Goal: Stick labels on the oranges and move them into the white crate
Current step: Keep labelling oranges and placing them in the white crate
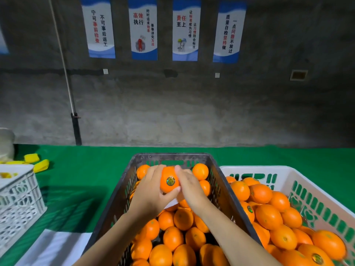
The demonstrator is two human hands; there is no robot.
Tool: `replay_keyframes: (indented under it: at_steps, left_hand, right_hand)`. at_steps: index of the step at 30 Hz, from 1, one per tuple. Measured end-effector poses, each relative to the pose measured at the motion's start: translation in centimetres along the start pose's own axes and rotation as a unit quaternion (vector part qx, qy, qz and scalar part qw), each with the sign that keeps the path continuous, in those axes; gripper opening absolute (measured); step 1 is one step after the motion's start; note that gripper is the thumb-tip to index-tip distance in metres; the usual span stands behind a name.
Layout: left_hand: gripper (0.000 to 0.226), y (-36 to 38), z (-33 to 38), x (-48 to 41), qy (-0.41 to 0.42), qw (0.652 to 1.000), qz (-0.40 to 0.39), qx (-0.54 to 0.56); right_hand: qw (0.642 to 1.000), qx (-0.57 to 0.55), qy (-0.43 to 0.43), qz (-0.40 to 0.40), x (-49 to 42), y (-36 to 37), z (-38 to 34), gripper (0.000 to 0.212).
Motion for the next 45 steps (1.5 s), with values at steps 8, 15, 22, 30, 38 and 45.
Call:
replay_keyframes:
  at_steps: [8,15,22,30,38,45]
  left_hand:
    - [0.073,0.1,-0.1,0.1,-0.045,0.999,0.017,0.024]
    - [0.057,-0.5,-1.6,-0.4,-0.192,0.959,0.101,0.182]
    - [0.051,-0.9,-1.1,-0.1,-0.136,0.987,0.029,0.084]
    - [0.083,-0.9,-0.1,0.1,-0.103,0.993,0.014,-0.057]
    - [0.067,-0.6,-0.1,0.0,-0.037,0.985,0.004,-0.17]
    - [0.071,0.2,-0.2,0.0,-0.019,0.982,0.003,-0.187]
  right_hand:
    - [0.998,-0.015,0.006,0.058,-0.5,-1.3,0.1,0.025]
    - [0.991,-0.02,0.013,0.132,-1.2,-3.5,0.5,0.039]
    - [0.995,-0.051,0.041,0.08,-1.1,-2.6,0.5,0.024]
    - [0.997,-0.037,0.039,0.047,-0.4,-1.8,-0.4,0.013]
    - [0.989,0.14,-0.042,0.011,0.4,0.1,-0.5,0.063]
    - [0.999,0.031,-0.014,-0.033,0.0,0.0,0.3,0.079]
Point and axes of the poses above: each hand's wrist, its own x-axis away from the middle knuckle, its own y-axis out of the palm, z = x × y, the point moved 4 cm from there along -x, towards the middle knuckle, and after that the axes turned 4 degrees about -x, right-handed, at the moved point
